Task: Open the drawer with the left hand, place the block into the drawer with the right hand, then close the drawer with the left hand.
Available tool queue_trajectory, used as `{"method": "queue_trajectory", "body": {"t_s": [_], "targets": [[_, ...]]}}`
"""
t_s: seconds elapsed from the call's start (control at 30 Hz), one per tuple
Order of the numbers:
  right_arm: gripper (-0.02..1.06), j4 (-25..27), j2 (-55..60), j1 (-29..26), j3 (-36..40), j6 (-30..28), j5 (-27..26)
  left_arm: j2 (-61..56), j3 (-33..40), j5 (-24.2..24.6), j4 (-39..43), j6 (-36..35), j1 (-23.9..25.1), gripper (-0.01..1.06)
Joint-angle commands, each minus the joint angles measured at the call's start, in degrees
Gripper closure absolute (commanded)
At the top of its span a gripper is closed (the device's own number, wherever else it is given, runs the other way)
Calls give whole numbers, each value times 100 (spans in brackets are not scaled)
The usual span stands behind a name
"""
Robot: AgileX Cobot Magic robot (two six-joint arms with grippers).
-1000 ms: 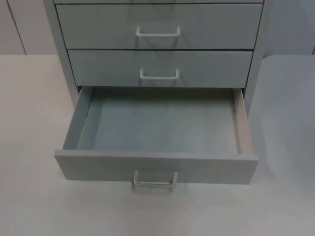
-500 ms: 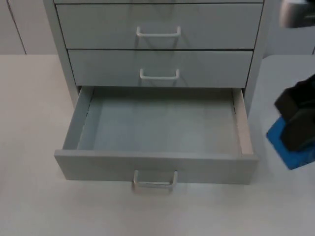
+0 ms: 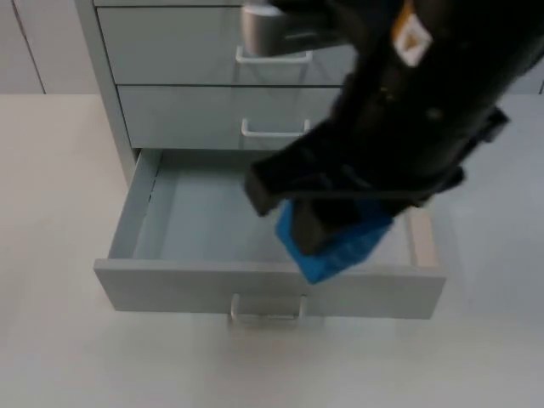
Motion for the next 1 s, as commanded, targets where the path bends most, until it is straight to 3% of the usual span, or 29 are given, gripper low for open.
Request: {"method": "queue_trajectory", "body": {"t_s": [0.0,0.13,0.17,0.3,0.33,0.5,0.63,0.97], "targets": [[105,-63,222,29,-227,158,-144,-23,15,-1,-50,4,-32,1],[105,-829,697,18,-322,1088,-602,-23,15,-1,-50,4,-32,1],[105,-829,697,18,-322,1088,-602,-23,15,-1,-50,4,-32,1],[105,-1702,1200,18,-322,2331,-1207,-23,15,-1,-71,4,-32,1],[105,-1702,1200,18,-322,2331,-1207,-23,15,-1,-71,4,-32,1],[105,-3002,1607,10,-322,3863,-1443,-23,15,-1,-71,4,-32,1],[105,-3293,1805,-56,-322,4195,-1514,-23,15,-1,-71,4,-32,1],[105,-3335,2221,-393,-322,4628,-1930,-23,15,13,-95,4,-32,1]]}}
